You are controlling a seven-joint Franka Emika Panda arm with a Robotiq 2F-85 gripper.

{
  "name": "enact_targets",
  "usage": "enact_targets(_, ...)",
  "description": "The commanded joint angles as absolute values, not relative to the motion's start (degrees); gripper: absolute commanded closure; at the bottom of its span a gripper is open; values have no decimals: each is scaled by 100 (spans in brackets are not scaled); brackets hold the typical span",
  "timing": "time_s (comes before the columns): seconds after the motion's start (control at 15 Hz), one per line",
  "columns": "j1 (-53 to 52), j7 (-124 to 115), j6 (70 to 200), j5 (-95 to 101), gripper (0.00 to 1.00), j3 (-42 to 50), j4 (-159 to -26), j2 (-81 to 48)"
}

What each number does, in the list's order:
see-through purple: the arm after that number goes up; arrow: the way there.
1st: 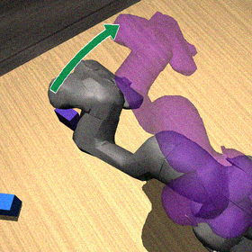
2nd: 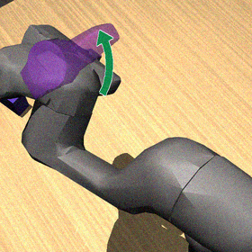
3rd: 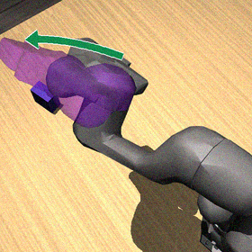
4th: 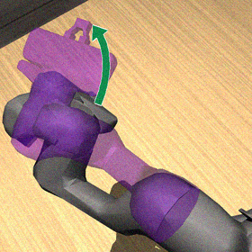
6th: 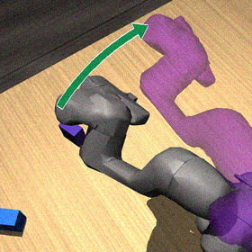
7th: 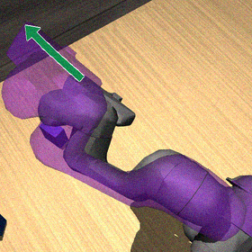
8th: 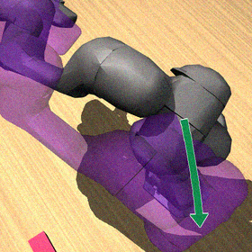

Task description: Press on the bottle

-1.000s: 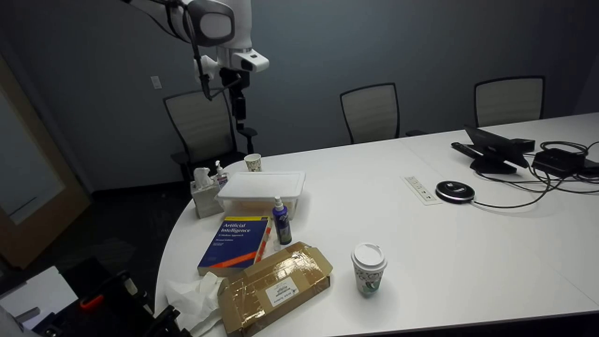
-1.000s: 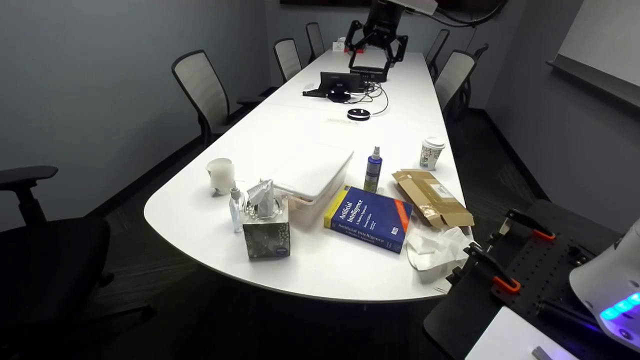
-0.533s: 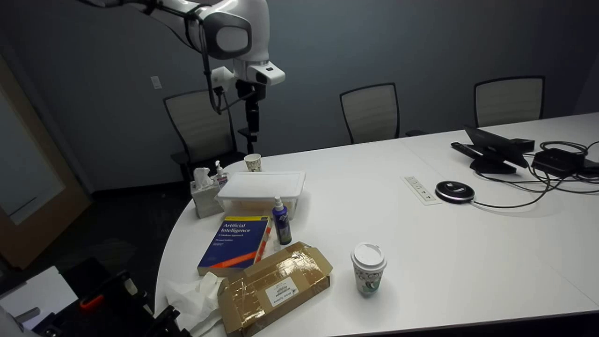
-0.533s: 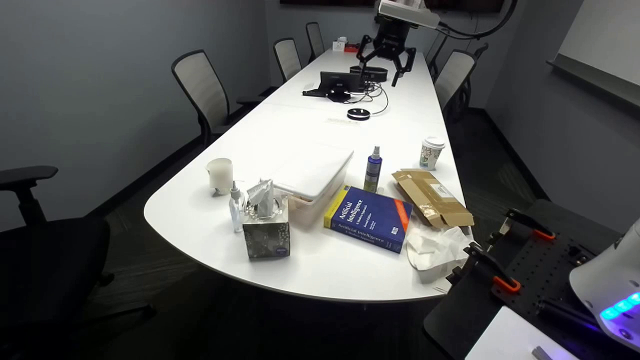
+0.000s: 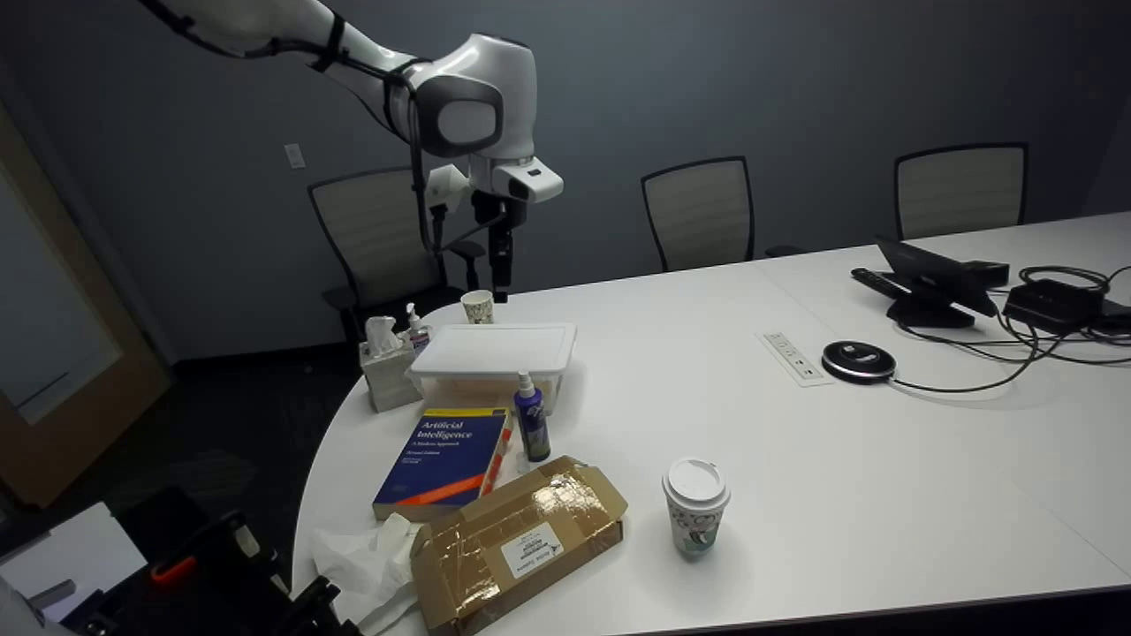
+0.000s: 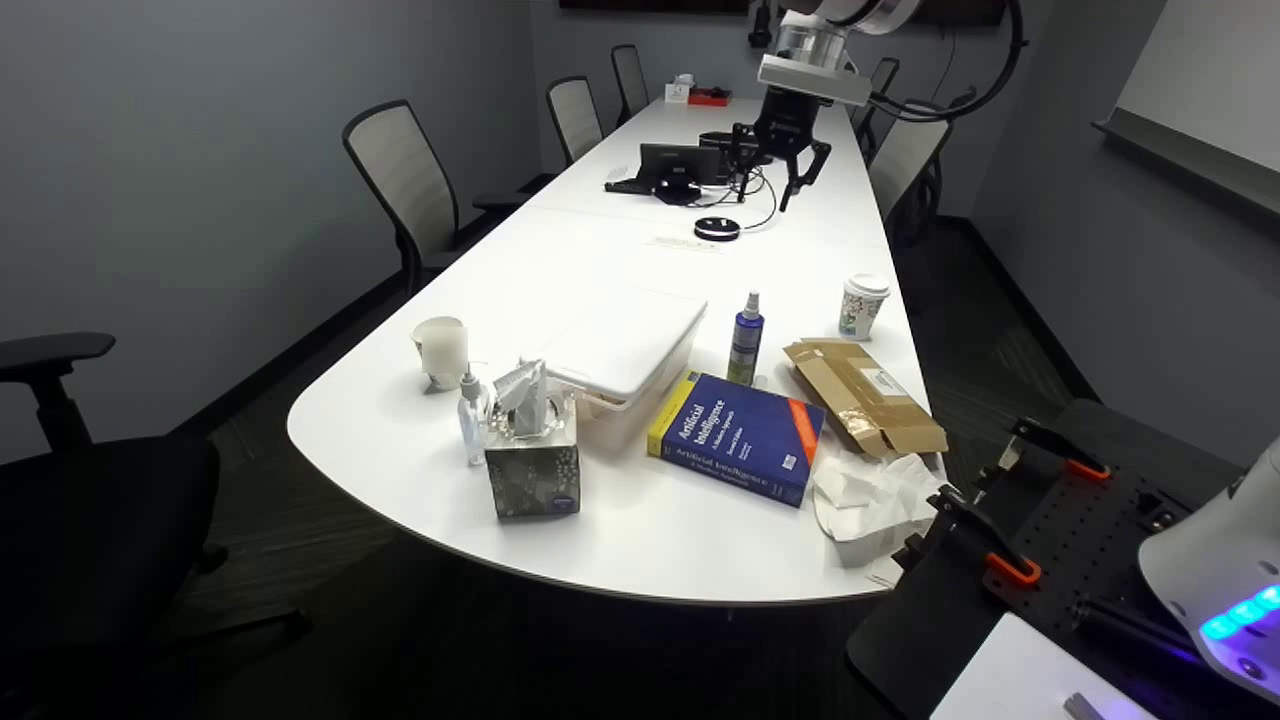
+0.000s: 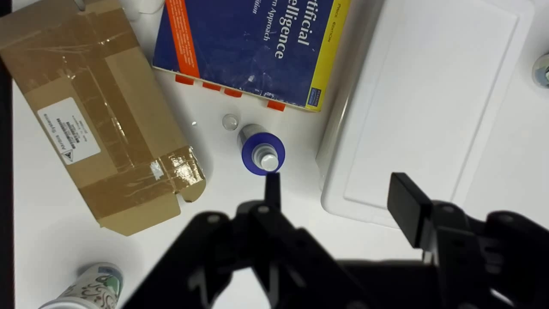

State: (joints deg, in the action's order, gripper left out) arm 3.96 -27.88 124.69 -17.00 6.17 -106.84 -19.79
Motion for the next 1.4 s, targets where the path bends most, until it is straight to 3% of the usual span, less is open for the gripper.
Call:
enact_targets(0.0,304,-3133,12714,-1594,64,675,-10662,-2111)
enact_targets(0.2,232,-3332,13006,-1441,88,718,-10665,-2260)
enact_targets(0.33,189,-3509,13184,-1302,100,746,-10670,-2354)
enact_targets(1.33,48,-4220,13453,-905,100,836,-10692,-2859)
